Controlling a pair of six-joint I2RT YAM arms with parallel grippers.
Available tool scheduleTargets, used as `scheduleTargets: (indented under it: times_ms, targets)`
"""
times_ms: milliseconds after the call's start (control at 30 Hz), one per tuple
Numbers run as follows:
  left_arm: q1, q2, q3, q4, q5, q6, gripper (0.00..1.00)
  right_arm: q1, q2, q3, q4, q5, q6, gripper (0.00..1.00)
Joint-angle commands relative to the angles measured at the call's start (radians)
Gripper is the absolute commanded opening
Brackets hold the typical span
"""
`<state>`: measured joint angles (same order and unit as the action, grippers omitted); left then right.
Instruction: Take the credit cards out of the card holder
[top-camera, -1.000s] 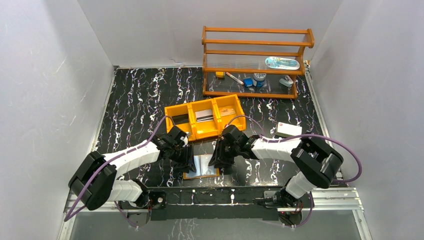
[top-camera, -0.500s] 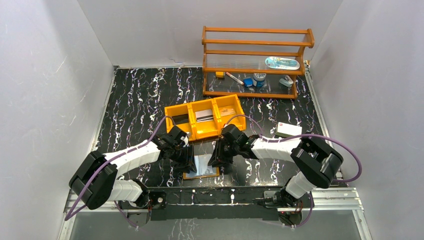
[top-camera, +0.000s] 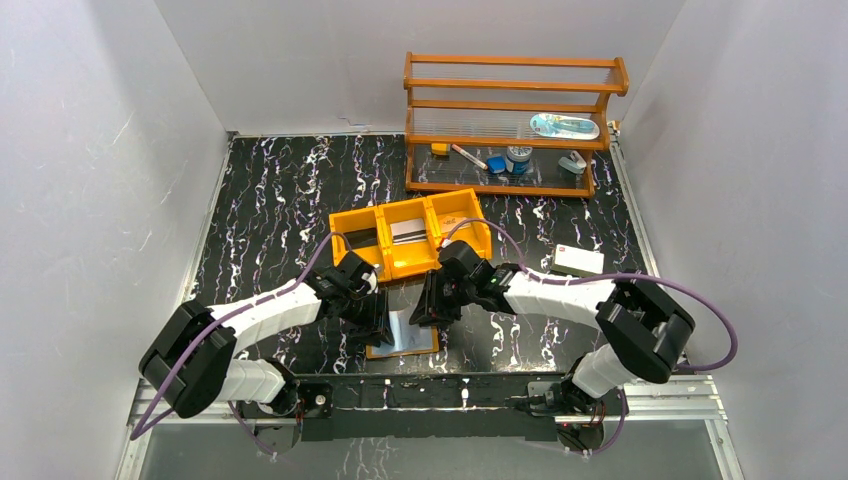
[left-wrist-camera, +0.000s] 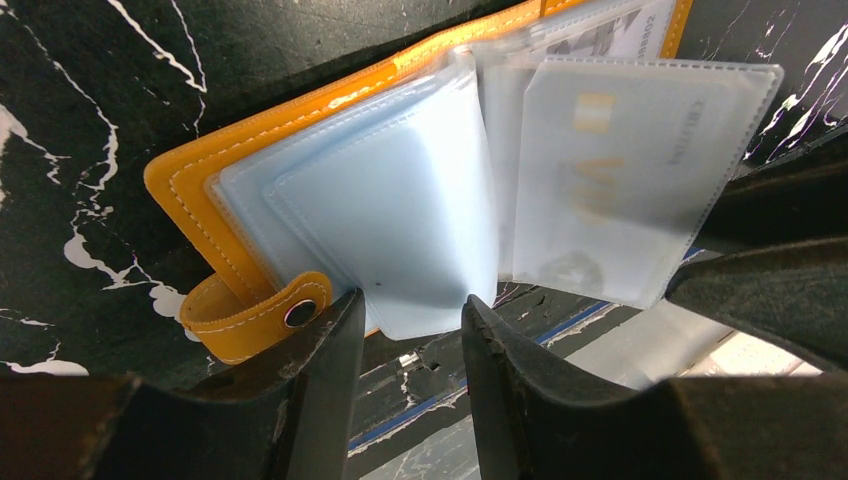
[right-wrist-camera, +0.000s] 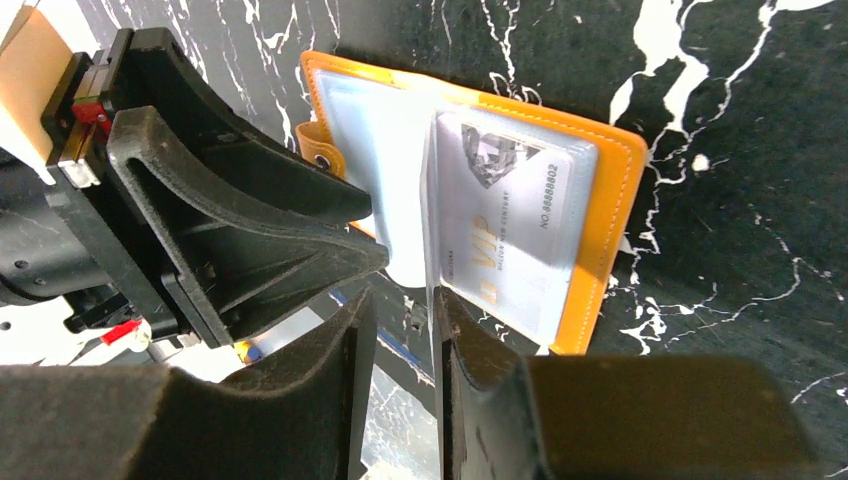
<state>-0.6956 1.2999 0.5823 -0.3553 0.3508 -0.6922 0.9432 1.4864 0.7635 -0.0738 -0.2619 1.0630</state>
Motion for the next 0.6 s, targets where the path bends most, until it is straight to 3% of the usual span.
scheduleTargets:
  times_ms: [0, 267, 400, 567]
  targets:
    - [-0.002, 0.004, -0.015, -0.024, -0.025, 0.002, 0.39, 0.006, -0.020, 0.048, 0.057, -0.051, -0.013, 0.35]
    - [-0.002, -0.032, -0.005, -0.045, -0.056, -0.011, 0.38, 0.014, 0.013, 0.044, 0.140, -0.103, 0.016, 0.35]
    - [-0.002, -0.068, -0.004, -0.059, -0.099, -0.030, 0.37, 0.016, 0.035, 0.037, 0.191, -0.128, 0.034, 0.41]
    - [-0.001, -0.114, -0.002, -0.099, -0.164, -0.063, 0.32, 0.019, 0.072, 0.004, 0.378, -0.206, 0.107, 0.46]
